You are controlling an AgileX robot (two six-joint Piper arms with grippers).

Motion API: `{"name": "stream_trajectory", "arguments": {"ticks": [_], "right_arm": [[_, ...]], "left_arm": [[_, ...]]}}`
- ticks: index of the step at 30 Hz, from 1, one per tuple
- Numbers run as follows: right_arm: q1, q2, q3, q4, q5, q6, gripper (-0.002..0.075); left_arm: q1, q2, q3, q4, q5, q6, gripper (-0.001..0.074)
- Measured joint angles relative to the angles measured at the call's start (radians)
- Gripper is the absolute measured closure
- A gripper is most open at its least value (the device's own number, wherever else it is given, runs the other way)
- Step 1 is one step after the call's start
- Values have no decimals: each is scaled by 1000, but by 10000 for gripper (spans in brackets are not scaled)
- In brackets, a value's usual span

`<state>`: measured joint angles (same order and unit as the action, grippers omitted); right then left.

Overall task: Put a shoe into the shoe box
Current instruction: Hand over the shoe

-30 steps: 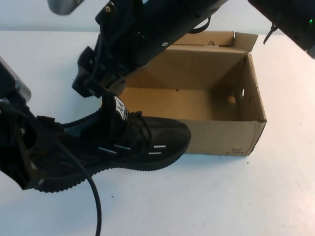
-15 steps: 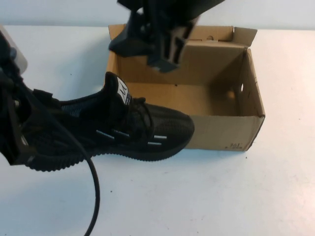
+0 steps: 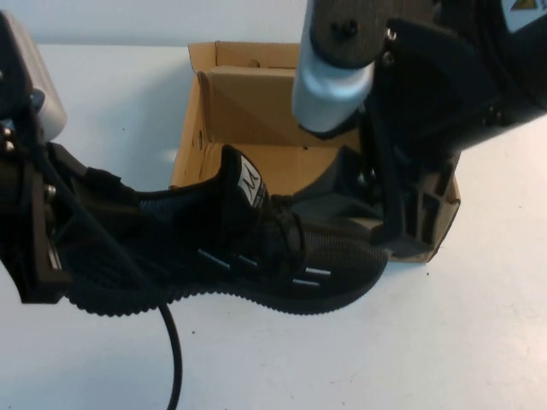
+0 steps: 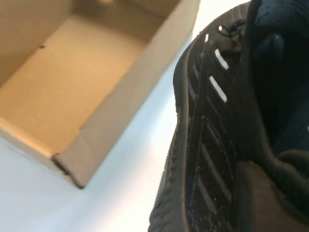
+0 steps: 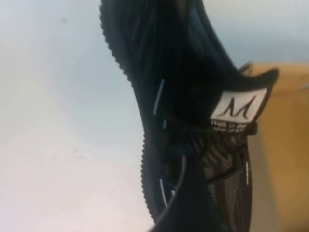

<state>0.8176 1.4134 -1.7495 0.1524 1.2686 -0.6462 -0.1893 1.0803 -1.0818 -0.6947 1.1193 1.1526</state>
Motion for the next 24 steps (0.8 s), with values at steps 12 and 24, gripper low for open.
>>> {"name": "stream_trajectory", "arguments": {"ticks": [12, 24], "right_arm": [[0, 47, 89, 103, -4, 55, 139], [0, 145, 90, 146, -10, 56, 137]], "left_arm": [[0, 0, -1, -29, 96, 24, 702], [0, 0, -2, -74, 124, 61, 702]]}}
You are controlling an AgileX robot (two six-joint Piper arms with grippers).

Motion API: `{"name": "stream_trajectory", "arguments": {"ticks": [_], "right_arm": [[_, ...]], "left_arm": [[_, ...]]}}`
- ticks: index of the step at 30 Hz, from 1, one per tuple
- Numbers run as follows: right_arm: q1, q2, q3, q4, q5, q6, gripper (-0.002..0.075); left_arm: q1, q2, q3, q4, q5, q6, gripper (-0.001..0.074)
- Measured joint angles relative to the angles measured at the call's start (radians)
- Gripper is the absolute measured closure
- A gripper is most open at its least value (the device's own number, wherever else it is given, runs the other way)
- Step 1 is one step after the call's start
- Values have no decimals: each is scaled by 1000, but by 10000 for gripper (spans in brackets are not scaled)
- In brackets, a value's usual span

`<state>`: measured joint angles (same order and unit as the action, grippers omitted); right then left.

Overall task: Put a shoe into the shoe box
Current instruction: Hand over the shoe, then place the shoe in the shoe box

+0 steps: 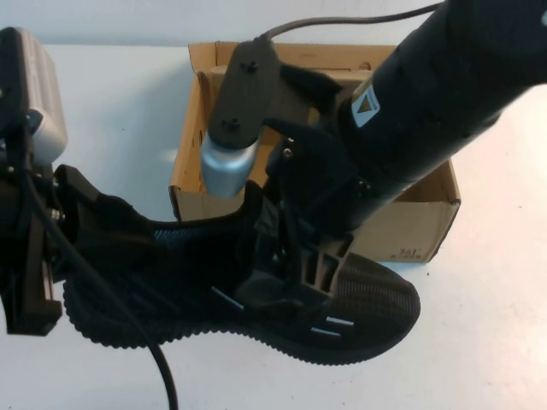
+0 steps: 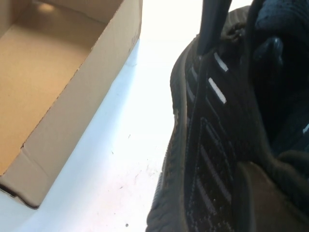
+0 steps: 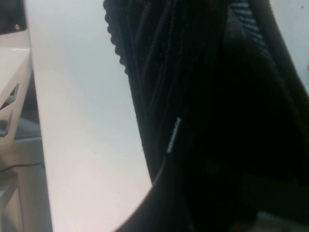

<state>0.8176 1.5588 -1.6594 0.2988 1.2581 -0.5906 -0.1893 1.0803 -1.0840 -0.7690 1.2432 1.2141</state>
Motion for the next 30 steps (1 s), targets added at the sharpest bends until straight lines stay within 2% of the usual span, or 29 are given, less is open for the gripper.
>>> {"name": "stream_trajectory", "arguments": {"ticks": [3, 5, 7, 9, 11, 13, 16, 18, 19, 23, 25, 27, 30], "right_arm": [[0, 18, 0, 4, -1, 0, 145], [0, 23, 0, 5, -3, 0, 186], [0, 25, 0, 5, -4, 0, 280], [0, 25, 0, 8, -6, 0, 409], [0, 25, 0, 8, -8, 2, 571], [0, 27, 0, 3, -12, 2, 649], [0, 27, 0, 2, -12, 2, 682], [0, 29, 0, -4, -12, 2, 682], [0, 30, 0, -7, -12, 2, 683], [0, 36, 1, -43, -3, 2, 683], [0, 37, 2, -86, 0, 2, 683], [0, 38, 2, -139, 1, 2, 683], [0, 38, 2, -219, 1, 2, 684]], "left_arm": [[0, 0, 0, 0, 0, 4, 702], [0, 0, 0, 0, -2, 4, 702], [0, 0, 0, 0, -4, 4, 702], [0, 0, 0, 0, -6, 5, 702], [0, 0, 0, 2, -15, 5, 703], [0, 0, 0, -2, -23, 5, 703], [0, 0, 0, -17, -30, 5, 685], [0, 0, -2, -43, -41, 0, 628], [0, 0, -4, -54, -44, -7, 575], [0, 0, -6, -82, -58, -52, 311], [0, 0, -6, -85, -65, -77, 206], [0, 0, -6, -85, -75, -93, 159], [0, 0, -6, -85, -94, -101, 130]]}}
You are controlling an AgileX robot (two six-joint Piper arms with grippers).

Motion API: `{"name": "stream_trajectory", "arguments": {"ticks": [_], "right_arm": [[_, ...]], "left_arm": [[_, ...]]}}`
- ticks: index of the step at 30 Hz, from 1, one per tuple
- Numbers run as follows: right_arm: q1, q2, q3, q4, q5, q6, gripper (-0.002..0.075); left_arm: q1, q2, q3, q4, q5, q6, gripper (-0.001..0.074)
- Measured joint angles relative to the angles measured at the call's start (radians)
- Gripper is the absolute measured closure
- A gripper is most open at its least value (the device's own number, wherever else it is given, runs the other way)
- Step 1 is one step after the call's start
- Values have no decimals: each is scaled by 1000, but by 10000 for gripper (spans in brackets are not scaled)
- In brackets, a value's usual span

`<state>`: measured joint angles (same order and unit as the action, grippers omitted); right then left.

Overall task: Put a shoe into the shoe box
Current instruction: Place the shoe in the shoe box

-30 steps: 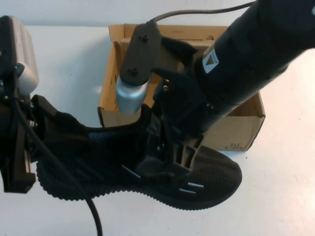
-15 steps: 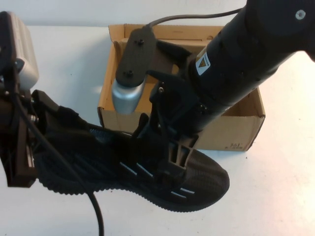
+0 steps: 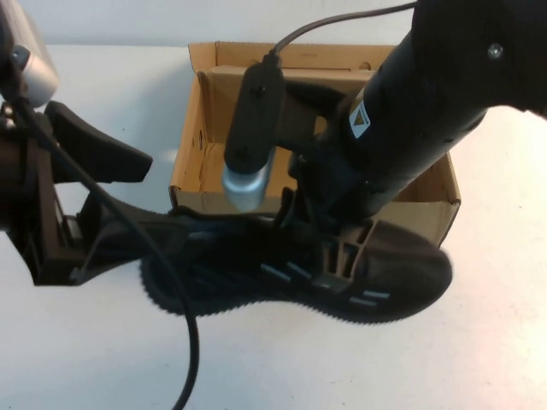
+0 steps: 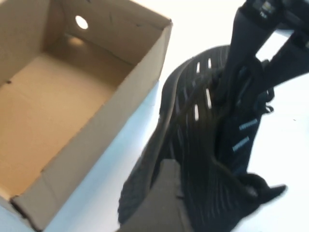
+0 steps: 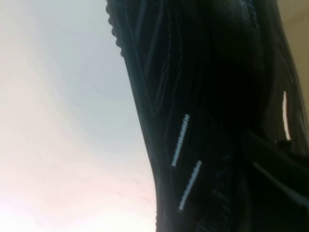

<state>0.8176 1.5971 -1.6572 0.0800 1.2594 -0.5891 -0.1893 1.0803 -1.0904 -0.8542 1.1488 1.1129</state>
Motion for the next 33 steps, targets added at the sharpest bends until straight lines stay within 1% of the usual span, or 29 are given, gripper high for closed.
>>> {"name": "stream_trajectory", "arguments": {"ticks": [4, 7, 9, 10, 12, 13, 16, 17, 19, 21, 23, 33], "right_arm": [[-7, 2, -7, -102, 4, 0, 685], [-47, 2, -48, -116, 10, 0, 685], [-91, 2, -90, -112, 10, -3, 686], [-117, 2, -116, -105, 10, -10, 686], [-160, 11, -170, -89, 10, -36, 686], [-182, 20, -198, -80, 10, -51, 686], [-226, 68, -267, -80, 10, -80, 686], [-236, 91, -288, -80, 10, -87, 686], [-246, 134, -321, -80, 10, -104, 687], [-250, 176, -353, -75, 12, -124, 687], [-252, 221, -386, -75, 17, -147, 687], [-265, 433, -604, -61, -16, -196, 688]], "left_arm": [[0, -15, 0, 0, -53, -4, 122], [0, -40, 0, 20, -105, -16, 125], [0, -52, 0, 49, -130, -54, 150], [0, -55, 0, 67, -140, -78, 180], [0, -59, 0, 106, -144, -118, 272], [0, -59, 0, 120, -144, -130, 341], [0, -59, 0, 151, -130, -143, 585], [0, -59, 0, 159, -125, -147, 638], [0, -59, 0, 172, -111, -153, 690], [0, -59, 0, 193, -93, -174, 715], [0, -59, 0, 220, -73, -201, 725], [0, -59, 0, 252, -33, -242, 735]]}}
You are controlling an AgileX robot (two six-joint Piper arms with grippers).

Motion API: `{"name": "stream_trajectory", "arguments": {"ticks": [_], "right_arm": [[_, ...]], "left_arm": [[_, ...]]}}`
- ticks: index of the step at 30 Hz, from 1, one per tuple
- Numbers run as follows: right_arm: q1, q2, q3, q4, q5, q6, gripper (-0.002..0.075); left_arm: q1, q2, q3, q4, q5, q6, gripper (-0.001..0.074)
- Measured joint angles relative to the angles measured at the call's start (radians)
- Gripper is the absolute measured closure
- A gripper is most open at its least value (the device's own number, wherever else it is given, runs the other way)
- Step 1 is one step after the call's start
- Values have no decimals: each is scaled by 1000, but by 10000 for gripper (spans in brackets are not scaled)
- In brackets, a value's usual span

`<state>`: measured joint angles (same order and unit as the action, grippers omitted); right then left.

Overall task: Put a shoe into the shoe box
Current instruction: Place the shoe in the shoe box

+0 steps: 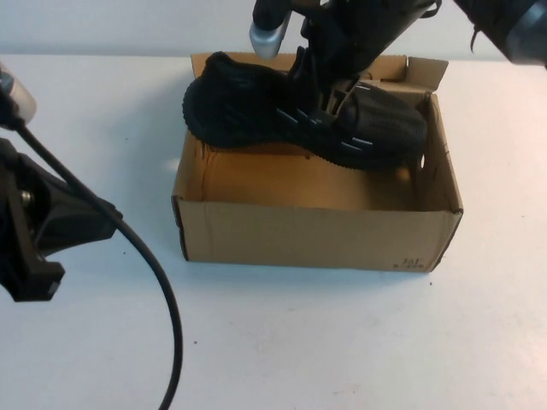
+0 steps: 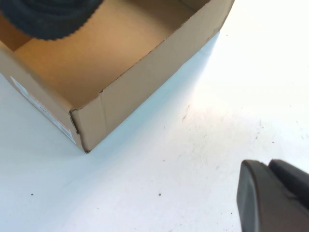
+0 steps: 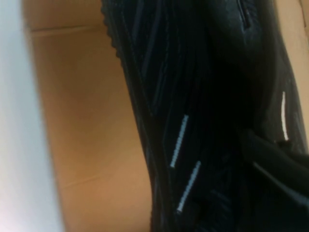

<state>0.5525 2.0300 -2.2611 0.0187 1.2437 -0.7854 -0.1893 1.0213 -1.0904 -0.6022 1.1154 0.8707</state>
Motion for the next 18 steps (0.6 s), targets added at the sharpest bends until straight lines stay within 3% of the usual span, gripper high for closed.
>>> {"name": "stream_trajectory", "arguments": {"ticks": [18], "right_arm": [[-123, 196, -73, 112, -119, -80, 689]], "left_arm": [[0, 0, 0, -4, 0, -4, 736]]}}
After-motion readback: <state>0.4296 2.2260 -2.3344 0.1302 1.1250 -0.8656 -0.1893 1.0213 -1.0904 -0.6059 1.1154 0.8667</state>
